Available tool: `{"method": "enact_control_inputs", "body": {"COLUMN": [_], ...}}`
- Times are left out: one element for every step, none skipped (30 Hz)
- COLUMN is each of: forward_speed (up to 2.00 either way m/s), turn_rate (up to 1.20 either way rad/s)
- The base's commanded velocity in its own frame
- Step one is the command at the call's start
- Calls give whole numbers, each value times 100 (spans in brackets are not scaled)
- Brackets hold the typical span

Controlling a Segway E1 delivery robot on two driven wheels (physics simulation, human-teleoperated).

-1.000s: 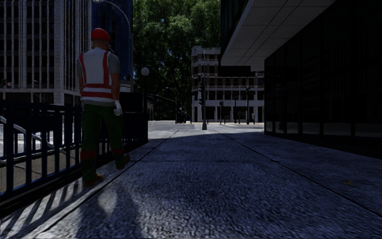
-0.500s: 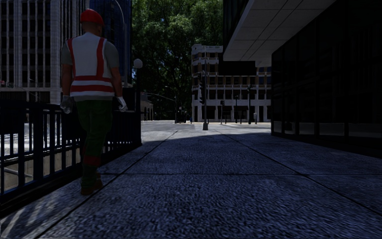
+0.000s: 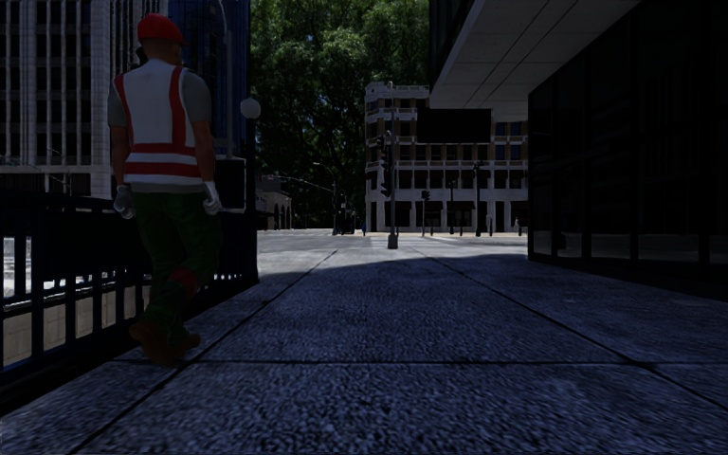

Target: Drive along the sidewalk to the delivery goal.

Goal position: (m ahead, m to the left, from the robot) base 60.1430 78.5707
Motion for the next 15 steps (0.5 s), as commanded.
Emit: {"method": "enact_control_inputs", "body": {"forward_speed": [115, 115, 104, 89, 64, 64, 24, 0, 0, 0, 0, 0, 0, 0, 0], "turn_rate": [0, 0, 0, 0, 0, 0, 0, 0, 0, 0, 0, 0, 0, 0, 0]}}
